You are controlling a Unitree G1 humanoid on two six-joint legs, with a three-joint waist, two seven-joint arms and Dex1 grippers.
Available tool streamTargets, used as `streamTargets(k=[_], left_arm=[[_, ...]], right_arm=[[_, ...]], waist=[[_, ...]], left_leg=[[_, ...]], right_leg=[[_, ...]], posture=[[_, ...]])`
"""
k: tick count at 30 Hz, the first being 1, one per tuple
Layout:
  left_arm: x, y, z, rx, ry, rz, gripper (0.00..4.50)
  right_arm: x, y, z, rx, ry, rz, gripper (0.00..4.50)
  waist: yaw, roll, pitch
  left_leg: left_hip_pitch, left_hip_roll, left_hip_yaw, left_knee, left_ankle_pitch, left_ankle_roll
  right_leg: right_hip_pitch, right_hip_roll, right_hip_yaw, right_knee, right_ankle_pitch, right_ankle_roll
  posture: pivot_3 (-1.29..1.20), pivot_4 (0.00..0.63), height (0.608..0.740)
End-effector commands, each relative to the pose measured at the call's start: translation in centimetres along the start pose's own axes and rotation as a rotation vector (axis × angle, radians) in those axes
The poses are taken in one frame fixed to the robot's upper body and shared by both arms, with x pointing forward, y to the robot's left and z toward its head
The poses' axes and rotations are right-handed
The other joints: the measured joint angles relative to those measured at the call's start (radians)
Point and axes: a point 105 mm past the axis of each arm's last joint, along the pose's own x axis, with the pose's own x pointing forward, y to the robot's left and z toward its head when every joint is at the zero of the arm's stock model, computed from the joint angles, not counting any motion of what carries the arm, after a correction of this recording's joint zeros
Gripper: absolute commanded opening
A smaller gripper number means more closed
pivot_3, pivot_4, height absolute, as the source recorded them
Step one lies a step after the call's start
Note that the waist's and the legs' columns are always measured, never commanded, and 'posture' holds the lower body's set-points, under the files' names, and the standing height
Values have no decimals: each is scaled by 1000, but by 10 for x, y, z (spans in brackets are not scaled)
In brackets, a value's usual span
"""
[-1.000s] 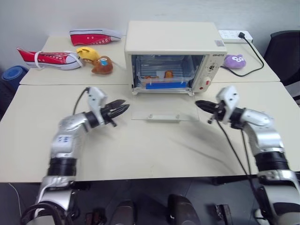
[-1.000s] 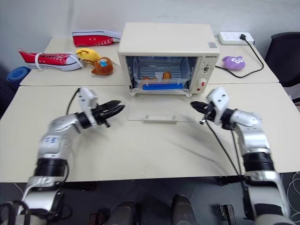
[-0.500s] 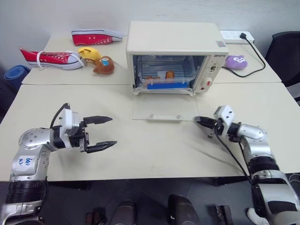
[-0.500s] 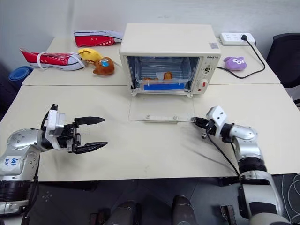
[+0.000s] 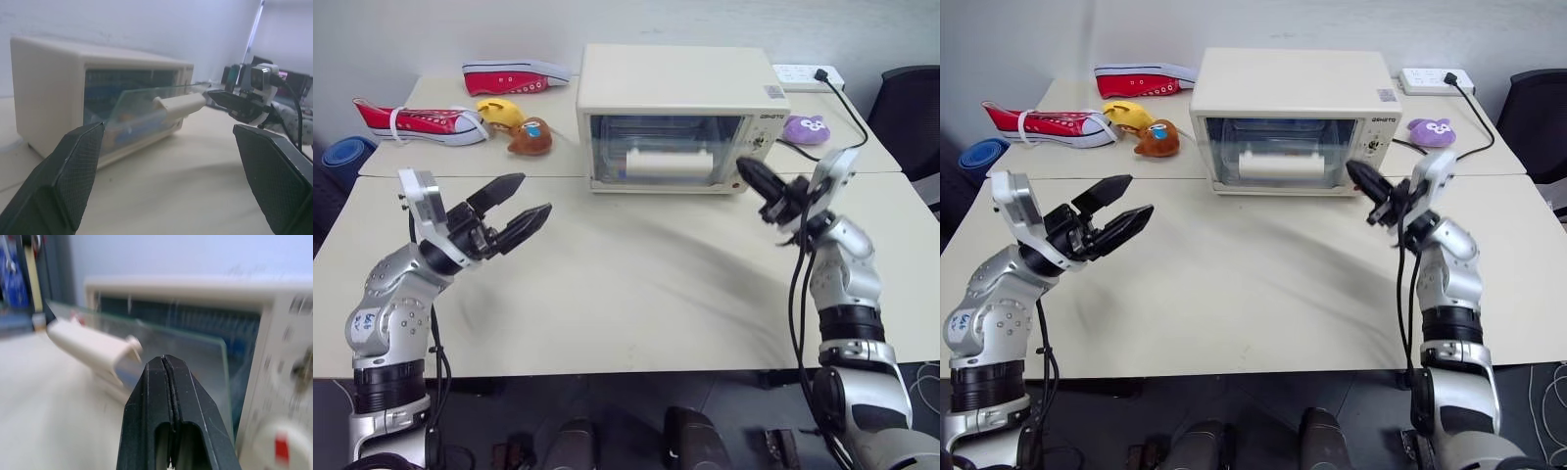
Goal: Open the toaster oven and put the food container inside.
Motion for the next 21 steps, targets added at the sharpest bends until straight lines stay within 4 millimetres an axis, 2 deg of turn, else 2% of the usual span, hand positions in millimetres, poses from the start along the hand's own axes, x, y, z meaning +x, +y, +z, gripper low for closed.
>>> streamTargets(k=[1,4,5,8,13,14,16,21], left_arm=[[-5,6,1,42,48,3,4500],[-16,10,-14,157,187,-4,4500],[-24,11,-24,202,265,-13,4500],[-42,12,-44,241,383,-35,4500],[-75,-3,-66,282,529,-86,4500],[-83,-5,-70,282,553,-81,4500],[-93,-8,-75,275,576,-64,4500],[-91,-4,-71,321,558,-15,4500]], right_arm=[[0,5,18,-1,-14,43,384],[-9,19,20,-66,68,147,1288],[-16,27,17,-89,118,204,1677],[-32,44,12,-54,204,297,2602],[-75,68,-15,-106,383,444,4327],[-84,71,-22,-127,417,468,4474],[-96,74,-32,-127,452,476,4474],[-107,82,-41,-113,462,495,4474]], waist=[[0,0,0],[5,0,0],[5,0,0],[5,0,0],[5,0,0],[5,0,0],[5,0,0],[13,0,0]], left_leg=[[0,0,0,0,0,0],[-1,-1,0,0,0,0],[-1,-1,0,0,0,0],[-1,-1,1,0,0,0],[-1,0,2,0,0,0],[-1,0,2,0,0,0],[0,0,3,0,-1,1],[0,0,3,1,-1,1]], right_leg=[[0,0,0,0,0,0],[0,0,0,-1,0,0],[0,0,0,-1,0,0],[0,0,0,-2,0,0],[0,0,0,-2,0,0],[0,0,0,-2,0,0],[0,0,1,-2,0,0],[0,0,1,-2,0,0]], posture=[[0,150,740],[0,150,740],[0,150,740],[0,150,740],[0,150,740],[0,150,740],[0,150,740],[0,150,740]])
